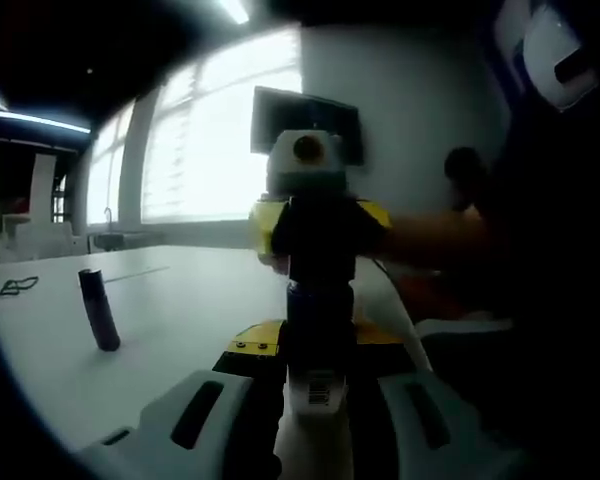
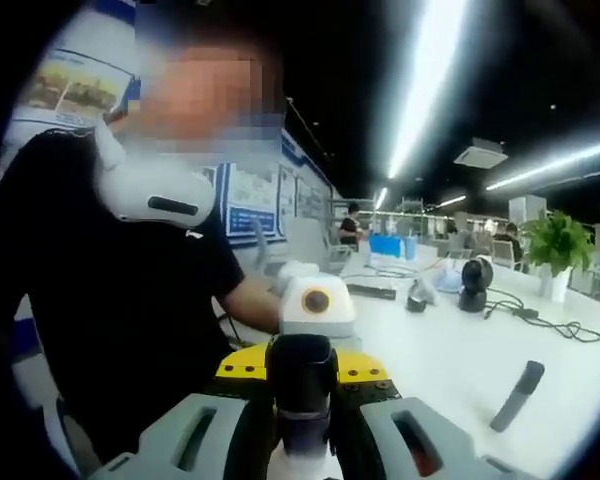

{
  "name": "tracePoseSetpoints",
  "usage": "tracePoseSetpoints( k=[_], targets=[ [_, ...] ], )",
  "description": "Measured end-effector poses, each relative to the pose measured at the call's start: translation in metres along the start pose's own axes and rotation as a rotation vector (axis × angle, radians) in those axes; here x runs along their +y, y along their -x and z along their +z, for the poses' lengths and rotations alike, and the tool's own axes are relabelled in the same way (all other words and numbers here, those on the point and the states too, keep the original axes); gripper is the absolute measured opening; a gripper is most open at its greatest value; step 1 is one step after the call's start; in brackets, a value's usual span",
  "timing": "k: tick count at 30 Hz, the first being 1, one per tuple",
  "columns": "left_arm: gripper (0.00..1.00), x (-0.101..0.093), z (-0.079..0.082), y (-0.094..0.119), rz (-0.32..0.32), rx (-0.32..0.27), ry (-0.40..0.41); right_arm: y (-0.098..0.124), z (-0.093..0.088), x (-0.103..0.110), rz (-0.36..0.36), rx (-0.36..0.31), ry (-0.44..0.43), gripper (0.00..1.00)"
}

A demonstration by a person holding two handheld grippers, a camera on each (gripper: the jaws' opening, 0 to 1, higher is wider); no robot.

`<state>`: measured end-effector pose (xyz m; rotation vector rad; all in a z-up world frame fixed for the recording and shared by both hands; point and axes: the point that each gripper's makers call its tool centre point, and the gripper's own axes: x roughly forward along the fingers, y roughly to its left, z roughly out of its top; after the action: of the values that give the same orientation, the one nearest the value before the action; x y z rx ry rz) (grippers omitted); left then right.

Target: Pick up cosmetic bottle twist off cap place on table pick up cap screw tight cap place on table

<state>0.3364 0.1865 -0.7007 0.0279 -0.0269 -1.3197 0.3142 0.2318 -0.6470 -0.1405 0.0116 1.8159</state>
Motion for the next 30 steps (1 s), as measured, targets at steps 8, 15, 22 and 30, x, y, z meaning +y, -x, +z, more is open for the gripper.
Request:
tracePoseSetpoints(
  k=[8, 15, 22, 30],
  targets=[
    [0.13, 0.0010, -0.0001, 0.0002, 0.005, 0.001, 0.006, -0.0016, -0.0004, -0.0024, 0.007, -0.005, -0.036, 0.15],
    [0.13, 0.0030, 0.0000, 0.0001, 0.012, 0.000, 0.014, -0.0062, 0.0013, -0.0050, 0.014, -0.034, -0.056, 0.15],
    [0.13, 0.0013, -0.0006, 0.0000, 0.010, 0.001, 0.008, -0.0038, 0.0004, -0.0035, 0.009, -0.012, -0.061, 0.15],
    [0.13, -0.0009, -0.0011, 0.0005, 0.007, 0.002, 0.008, -0.0021, -0.0005, -0.0038, -0.013, -0.018, -0.062, 0.16]
  ],
)
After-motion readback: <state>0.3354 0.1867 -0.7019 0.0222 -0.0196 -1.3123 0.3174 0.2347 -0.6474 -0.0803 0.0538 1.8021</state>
